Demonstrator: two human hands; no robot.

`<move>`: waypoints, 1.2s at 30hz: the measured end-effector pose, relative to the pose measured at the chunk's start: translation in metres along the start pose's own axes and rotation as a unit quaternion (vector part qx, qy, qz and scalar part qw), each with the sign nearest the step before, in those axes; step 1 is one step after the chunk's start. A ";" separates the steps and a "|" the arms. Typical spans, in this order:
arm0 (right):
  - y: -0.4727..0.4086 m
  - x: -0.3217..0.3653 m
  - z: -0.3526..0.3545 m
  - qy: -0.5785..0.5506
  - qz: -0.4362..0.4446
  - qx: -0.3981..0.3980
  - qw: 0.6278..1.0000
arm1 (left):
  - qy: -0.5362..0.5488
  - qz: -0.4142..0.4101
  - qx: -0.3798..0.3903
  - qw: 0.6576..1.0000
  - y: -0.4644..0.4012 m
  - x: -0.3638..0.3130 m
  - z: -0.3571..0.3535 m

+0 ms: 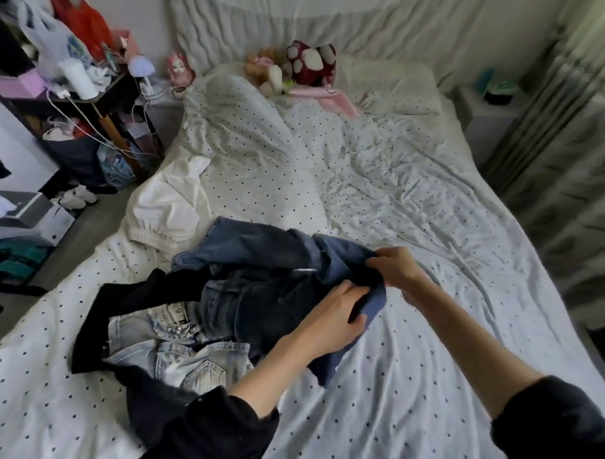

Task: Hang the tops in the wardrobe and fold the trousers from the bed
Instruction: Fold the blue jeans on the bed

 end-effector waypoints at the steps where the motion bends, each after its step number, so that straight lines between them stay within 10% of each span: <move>1: -0.001 -0.004 0.017 -0.016 0.003 -0.016 1.000 | -0.005 0.005 0.023 1.000 -0.003 -0.005 -0.011; 10: -0.009 -0.083 0.160 -0.008 -0.006 -0.151 0.988 | -0.003 0.071 0.157 0.985 -0.013 -0.034 -0.094; 20: -0.004 -0.136 0.051 0.275 0.117 0.021 0.954 | -0.175 0.238 0.158 0.942 -0.001 0.097 -0.090; 26: -0.017 -0.164 0.023 0.442 0.153 0.039 0.883 | -0.236 0.206 0.220 0.924 -0.033 0.141 -0.097; 36: -0.047 -0.147 -0.037 0.433 0.143 0.069 0.887 | -0.234 0.101 0.180 0.950 -0.033 0.151 -0.078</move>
Point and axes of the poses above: each hand's wrist, its own y-axis away from the middle knuckle, its own z-axis out of the back of the hand, x = y × z, the point moved 6 cm from there along -y, towards the middle knuckle, and after that the axes turned 13 degrees about -y, right-handed, at the moved point
